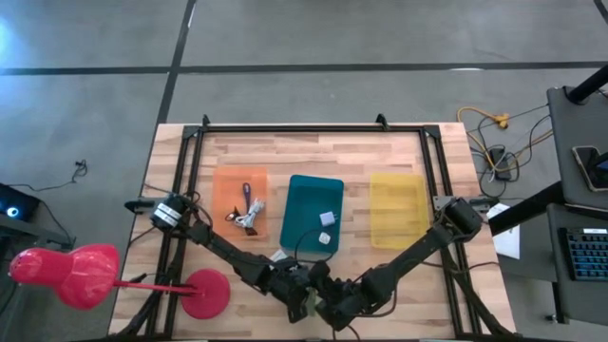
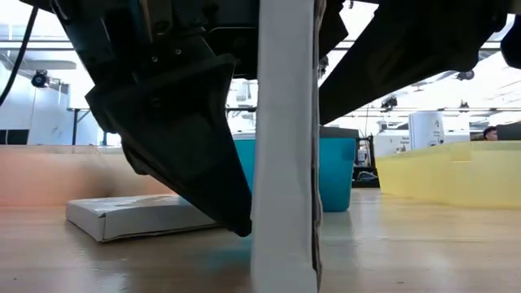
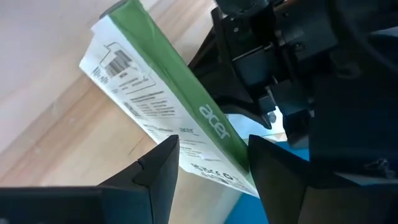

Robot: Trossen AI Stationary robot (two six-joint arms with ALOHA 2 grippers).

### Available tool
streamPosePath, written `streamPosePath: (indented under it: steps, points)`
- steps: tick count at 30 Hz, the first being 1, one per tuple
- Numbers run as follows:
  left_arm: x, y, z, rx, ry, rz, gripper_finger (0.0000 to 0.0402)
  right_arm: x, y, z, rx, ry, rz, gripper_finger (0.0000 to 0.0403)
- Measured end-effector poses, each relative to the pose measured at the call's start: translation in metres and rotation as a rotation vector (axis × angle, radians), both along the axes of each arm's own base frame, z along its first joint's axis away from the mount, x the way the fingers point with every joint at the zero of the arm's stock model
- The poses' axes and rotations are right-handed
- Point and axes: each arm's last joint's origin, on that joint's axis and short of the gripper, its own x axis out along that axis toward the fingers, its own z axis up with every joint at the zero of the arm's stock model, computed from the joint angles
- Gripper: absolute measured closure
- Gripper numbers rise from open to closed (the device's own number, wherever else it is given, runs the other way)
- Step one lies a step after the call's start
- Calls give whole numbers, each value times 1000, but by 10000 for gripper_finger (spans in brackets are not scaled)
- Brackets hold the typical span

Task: Pick and place items into bin
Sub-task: Put the right card reader box into the yellow bin

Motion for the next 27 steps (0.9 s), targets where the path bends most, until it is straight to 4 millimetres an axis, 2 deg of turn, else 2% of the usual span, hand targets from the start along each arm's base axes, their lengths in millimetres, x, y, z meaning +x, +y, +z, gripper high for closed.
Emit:
streamPosePath:
  steps: [16,27]
  points:
    - [0,0,1,9,-9,-16,402,-1,2,6,-160,30,230,232]
    - [1,-1,2,-3,-19,-20,402,-3,5,10,-235,3,241,232]
